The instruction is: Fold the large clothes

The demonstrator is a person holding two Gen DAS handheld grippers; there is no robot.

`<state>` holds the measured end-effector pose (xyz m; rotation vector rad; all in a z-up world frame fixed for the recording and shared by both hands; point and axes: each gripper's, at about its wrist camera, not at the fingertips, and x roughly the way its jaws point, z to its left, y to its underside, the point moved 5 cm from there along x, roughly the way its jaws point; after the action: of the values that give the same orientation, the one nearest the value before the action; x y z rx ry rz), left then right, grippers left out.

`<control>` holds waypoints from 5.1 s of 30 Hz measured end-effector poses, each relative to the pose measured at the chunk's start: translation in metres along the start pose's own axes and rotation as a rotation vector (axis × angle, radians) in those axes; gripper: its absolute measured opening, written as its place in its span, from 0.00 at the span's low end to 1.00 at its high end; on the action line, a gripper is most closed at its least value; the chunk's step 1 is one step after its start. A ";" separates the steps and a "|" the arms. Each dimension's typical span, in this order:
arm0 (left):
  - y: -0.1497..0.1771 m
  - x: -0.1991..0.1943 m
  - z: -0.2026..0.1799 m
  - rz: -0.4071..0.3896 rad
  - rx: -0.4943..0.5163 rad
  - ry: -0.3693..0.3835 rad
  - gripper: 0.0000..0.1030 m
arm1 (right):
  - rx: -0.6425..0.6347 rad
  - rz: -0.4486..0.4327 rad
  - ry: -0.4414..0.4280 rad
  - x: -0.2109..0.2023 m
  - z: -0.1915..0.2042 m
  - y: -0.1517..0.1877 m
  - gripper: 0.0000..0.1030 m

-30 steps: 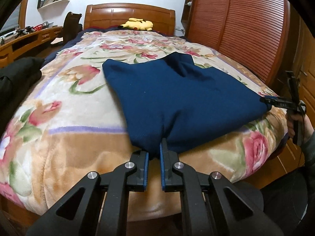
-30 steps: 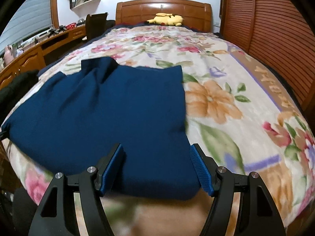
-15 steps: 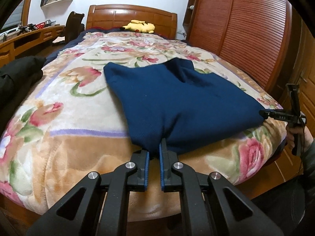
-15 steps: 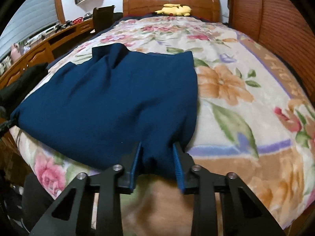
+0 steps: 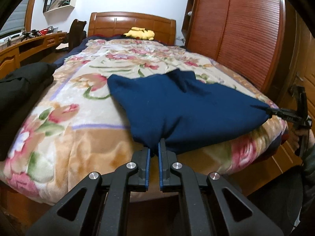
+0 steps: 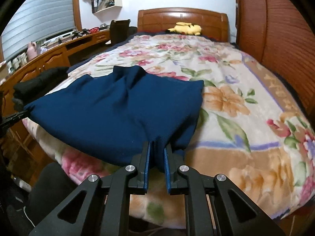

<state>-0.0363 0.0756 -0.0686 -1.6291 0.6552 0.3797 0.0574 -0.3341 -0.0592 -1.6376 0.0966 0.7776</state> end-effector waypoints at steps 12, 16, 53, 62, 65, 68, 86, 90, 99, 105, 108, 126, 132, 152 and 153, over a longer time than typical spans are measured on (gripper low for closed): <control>0.006 -0.001 0.007 0.009 -0.028 -0.049 0.42 | -0.036 -0.163 0.038 -0.021 0.010 -0.020 0.46; 0.004 -0.005 0.008 -0.012 -0.026 -0.050 0.75 | -0.126 -0.149 -0.015 -0.004 0.045 -0.012 0.52; 0.009 0.057 0.016 0.090 -0.145 -0.055 0.77 | -0.227 0.019 -0.021 0.096 0.132 -0.014 0.52; 0.001 0.057 -0.002 0.112 -0.146 0.056 0.23 | -0.199 0.039 -0.010 0.091 0.121 -0.005 0.52; -0.016 0.047 -0.010 0.075 -0.128 0.060 0.19 | -0.203 0.051 -0.015 0.093 0.124 -0.004 0.52; -0.040 0.032 -0.024 0.015 -0.105 0.071 0.18 | -0.186 0.056 -0.040 0.092 0.122 -0.006 0.52; -0.137 0.052 -0.224 -0.007 0.205 0.269 0.16 | 0.031 -0.052 0.071 0.012 0.007 0.003 0.44; -0.130 0.073 -0.267 0.043 0.232 0.337 0.16 | 0.079 -0.063 0.091 -0.008 -0.016 0.016 0.44; -0.097 0.117 -0.300 0.134 0.268 0.334 0.18 | 0.109 -0.055 0.122 -0.032 -0.035 0.043 0.44; -0.101 0.092 -0.298 0.098 0.275 0.359 0.48 | 0.113 -0.085 0.113 -0.038 -0.028 0.035 0.44; -0.106 0.066 -0.287 0.044 0.278 0.368 0.69 | 0.102 -0.120 0.097 -0.043 -0.022 0.029 0.44; -0.108 0.018 -0.110 -0.075 0.087 0.150 0.74 | -0.063 -0.231 0.020 -0.065 0.060 -0.060 0.60; -0.096 0.017 -0.070 -0.075 0.055 0.087 0.74 | -0.162 -0.148 0.010 -0.036 0.089 -0.081 0.61; -0.073 0.023 -0.026 -0.069 0.077 0.052 0.74 | -0.460 0.088 0.025 0.078 0.147 -0.134 0.76; -0.073 0.025 -0.027 -0.066 0.082 0.057 0.74 | -0.461 0.097 0.026 0.082 0.143 -0.138 0.70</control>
<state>0.0247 0.0485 -0.0211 -1.5834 0.6499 0.2561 0.1248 -0.1430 0.0118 -2.0918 0.0143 0.8975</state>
